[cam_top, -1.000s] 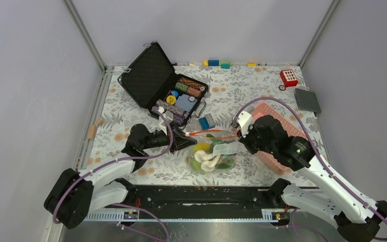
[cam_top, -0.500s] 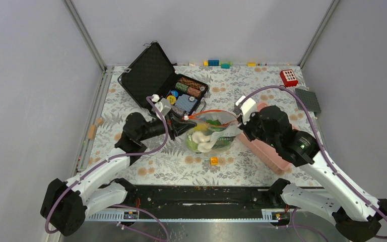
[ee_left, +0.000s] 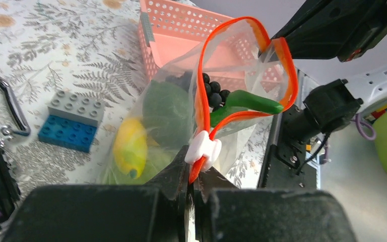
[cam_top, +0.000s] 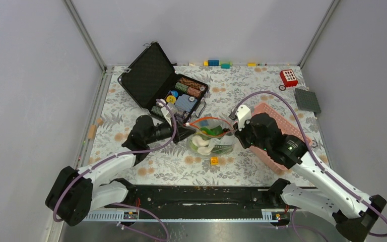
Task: Place the food in the zip-top bag and seal the zipper
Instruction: Zip the zipper food storage bag at the center of the board.
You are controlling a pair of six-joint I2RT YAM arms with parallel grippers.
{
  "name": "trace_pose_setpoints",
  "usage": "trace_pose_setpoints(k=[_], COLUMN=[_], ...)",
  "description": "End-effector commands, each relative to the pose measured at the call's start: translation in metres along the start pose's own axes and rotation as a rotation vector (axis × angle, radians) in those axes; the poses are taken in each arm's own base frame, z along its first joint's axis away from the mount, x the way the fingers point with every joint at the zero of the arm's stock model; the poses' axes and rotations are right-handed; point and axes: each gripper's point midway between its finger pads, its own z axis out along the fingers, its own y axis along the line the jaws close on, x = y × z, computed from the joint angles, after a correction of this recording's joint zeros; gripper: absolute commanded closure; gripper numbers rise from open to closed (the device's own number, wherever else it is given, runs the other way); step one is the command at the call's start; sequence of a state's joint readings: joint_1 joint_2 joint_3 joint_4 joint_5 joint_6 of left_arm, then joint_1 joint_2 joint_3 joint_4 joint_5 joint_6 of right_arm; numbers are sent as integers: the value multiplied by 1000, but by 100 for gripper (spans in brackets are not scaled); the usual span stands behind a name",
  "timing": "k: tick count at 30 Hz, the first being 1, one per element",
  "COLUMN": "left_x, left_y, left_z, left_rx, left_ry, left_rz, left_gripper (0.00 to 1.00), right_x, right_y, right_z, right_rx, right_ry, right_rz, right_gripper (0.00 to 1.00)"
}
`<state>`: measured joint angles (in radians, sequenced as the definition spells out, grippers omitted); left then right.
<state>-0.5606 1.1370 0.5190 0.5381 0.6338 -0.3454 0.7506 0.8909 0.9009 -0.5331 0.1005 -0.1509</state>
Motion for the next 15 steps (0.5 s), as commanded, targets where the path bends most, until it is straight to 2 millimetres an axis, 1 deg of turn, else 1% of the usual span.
trace_pose_setpoints(k=[1,3,5,6,7,10,11,15], left_x=[-11,-9,-12,-16,-19,-29,-32,-48], left_y=[-22,-23,-29,-32,-34,-42,-44,-58], left_z=[-12,-14,-15,-14,-14,-15,-16,-17], left_rx=[67,67,92,104,113,134,137,170], left_ry=[-73,-59,-63,-66,-65,-66,-67,-83], left_rz=[15,11,8,7,7,30,37,87], left_gripper=[100,100,100,100,100,100,100,100], right_x=[-10,-3,0,1,-3,-23,-32,-68], right_y=[24,25,19,19,14,12,13,22], right_z=[-19,-24,-24,-24,-25,-28,-30,-39], right_rx=[-127,-134,-102,-100,-77,-84,-97,-179], right_ry=[-82,-61,-47,-44,-50,-100,-122,-227], right_rz=[96,92,91,86,82,50,26,-89], right_gripper=[100,93,87,83,77,48,42,33])
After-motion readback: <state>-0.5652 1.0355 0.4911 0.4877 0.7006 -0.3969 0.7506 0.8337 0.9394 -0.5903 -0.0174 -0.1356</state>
